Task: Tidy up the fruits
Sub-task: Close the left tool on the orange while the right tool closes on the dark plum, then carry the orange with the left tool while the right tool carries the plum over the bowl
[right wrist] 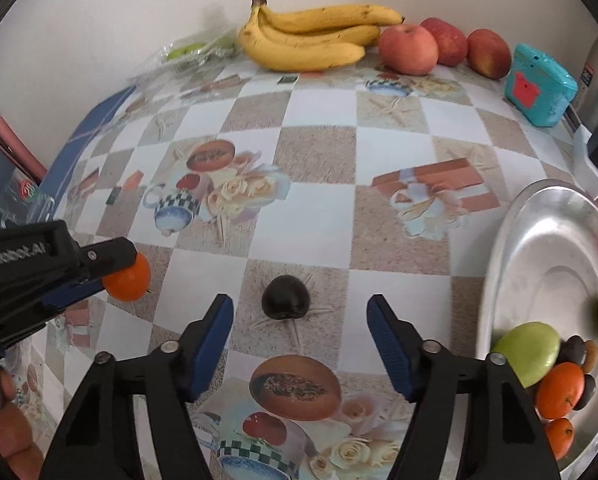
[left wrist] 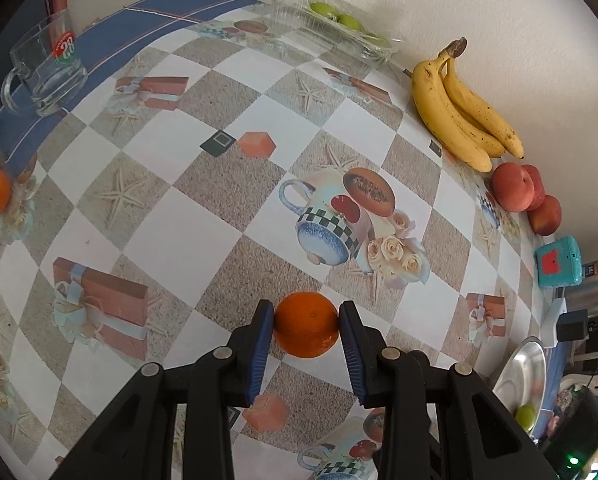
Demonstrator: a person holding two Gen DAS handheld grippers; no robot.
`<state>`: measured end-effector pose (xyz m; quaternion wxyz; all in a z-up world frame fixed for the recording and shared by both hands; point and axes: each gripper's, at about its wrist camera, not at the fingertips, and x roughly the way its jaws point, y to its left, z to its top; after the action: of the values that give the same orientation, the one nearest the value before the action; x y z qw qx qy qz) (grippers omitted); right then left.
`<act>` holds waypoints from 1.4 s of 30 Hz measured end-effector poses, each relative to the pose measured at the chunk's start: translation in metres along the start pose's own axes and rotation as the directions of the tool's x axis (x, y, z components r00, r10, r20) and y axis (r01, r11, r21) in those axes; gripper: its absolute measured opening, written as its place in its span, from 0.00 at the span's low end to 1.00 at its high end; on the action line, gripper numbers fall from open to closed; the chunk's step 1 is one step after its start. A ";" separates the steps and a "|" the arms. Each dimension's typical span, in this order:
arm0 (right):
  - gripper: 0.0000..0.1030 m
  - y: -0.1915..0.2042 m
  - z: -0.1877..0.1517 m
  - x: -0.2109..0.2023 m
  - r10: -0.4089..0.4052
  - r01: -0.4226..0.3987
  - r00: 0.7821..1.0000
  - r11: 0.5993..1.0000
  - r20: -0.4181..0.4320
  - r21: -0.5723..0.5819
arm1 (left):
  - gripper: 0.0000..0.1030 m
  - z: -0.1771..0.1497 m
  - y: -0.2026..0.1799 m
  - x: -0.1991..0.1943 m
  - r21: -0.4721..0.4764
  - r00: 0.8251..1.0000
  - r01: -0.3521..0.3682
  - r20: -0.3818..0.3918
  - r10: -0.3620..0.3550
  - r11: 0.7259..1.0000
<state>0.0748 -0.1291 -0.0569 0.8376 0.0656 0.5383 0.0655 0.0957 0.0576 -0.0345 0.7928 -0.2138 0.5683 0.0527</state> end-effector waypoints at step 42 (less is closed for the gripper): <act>0.26 -0.006 0.005 -0.034 0.066 -0.067 0.994 0.998 0.089 0.010 | 0.35 -0.004 -0.025 -0.027 0.053 0.999 0.008 0.053 -0.011 0.999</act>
<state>0.0661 -0.1408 -0.0257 0.8576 0.0917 0.4985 0.0869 0.0907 0.0377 -0.0041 0.8132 -0.1941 0.5472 0.0397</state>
